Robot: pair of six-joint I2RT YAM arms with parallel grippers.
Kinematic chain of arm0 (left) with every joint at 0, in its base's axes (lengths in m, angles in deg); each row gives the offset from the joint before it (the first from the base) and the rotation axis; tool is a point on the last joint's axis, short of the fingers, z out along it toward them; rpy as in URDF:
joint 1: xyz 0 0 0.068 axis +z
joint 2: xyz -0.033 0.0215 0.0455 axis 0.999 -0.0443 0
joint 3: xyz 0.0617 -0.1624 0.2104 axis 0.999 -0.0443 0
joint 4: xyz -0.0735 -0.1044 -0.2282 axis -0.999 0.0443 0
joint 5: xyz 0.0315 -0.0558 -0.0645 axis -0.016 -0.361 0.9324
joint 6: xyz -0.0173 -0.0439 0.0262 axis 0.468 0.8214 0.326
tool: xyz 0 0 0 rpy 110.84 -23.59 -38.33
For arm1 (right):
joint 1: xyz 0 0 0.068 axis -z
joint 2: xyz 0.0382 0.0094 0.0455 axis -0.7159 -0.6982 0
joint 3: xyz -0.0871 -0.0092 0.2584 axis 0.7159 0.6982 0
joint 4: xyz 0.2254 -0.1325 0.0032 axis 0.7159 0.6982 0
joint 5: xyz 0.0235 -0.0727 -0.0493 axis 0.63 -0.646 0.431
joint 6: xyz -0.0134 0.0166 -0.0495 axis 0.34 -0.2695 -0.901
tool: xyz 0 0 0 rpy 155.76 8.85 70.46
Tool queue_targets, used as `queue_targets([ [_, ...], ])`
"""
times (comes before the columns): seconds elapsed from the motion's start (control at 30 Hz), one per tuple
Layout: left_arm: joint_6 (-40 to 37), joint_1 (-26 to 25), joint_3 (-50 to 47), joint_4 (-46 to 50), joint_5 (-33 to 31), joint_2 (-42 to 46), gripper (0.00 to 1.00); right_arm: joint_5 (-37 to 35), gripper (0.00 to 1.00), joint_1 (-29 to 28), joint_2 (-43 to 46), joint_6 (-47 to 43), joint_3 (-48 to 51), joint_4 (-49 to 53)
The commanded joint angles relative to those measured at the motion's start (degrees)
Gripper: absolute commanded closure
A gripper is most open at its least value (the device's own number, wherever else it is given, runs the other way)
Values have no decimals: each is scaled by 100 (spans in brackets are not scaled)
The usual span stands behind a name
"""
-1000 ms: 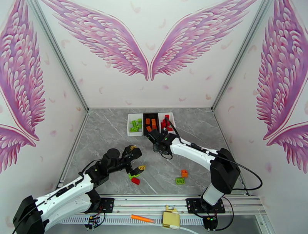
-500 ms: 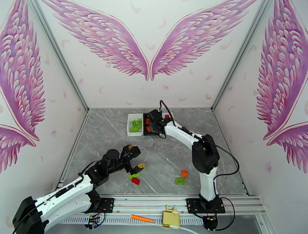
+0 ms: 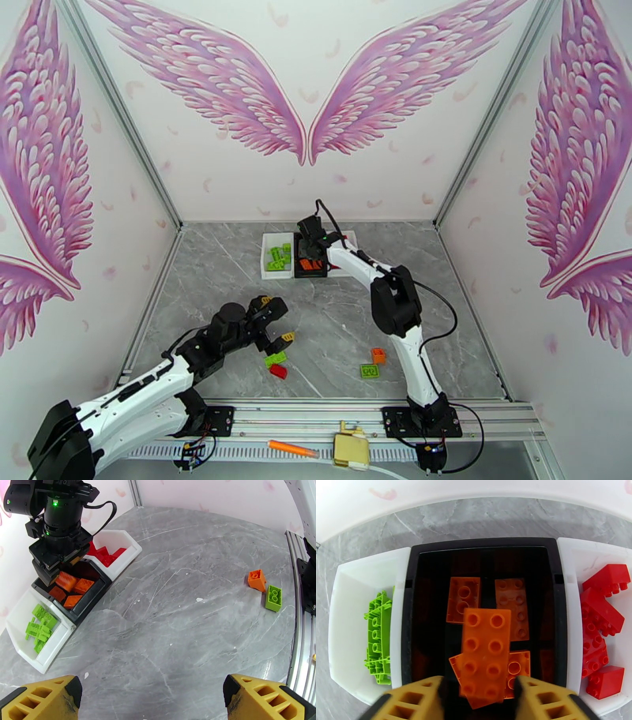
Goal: Sort the legos into containers by color
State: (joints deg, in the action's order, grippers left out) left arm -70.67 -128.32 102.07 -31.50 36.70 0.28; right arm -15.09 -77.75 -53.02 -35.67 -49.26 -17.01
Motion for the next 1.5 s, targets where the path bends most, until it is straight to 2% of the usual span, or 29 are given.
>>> queue_targets([
  [0.0,-88,41,230,92,278,-54,1,59,34,6,620,-36,353,-76],
  [0.23,-194,43,262,-54,686,-207,1,124,20,3,2202,225,2473,-784],
  [0.4,-97,-38,346,-346,1021,-439,1,10,15,9,3504,438,4123,-966],
  [0.7,-137,-404,709,-770,1329,-1188,1,-434,13,36,5997,1092,6474,-360],
  [0.87,-219,-482,998,-756,1490,-1493,1,-477,13,94,7101,1421,7124,795],
  [0.97,-272,-502,1088,-714,1499,-1581,1,-356,13,106,7506,1722,7498,1266],
  [1.13,-404,-510,1159,-532,1389,-1574,1,295,15,102,7795,2020,8129,1229],
  [1.47,-419,-511,1147,-418,1365,-1467,1,553,25,108,6765,1698,7965,1202],
])
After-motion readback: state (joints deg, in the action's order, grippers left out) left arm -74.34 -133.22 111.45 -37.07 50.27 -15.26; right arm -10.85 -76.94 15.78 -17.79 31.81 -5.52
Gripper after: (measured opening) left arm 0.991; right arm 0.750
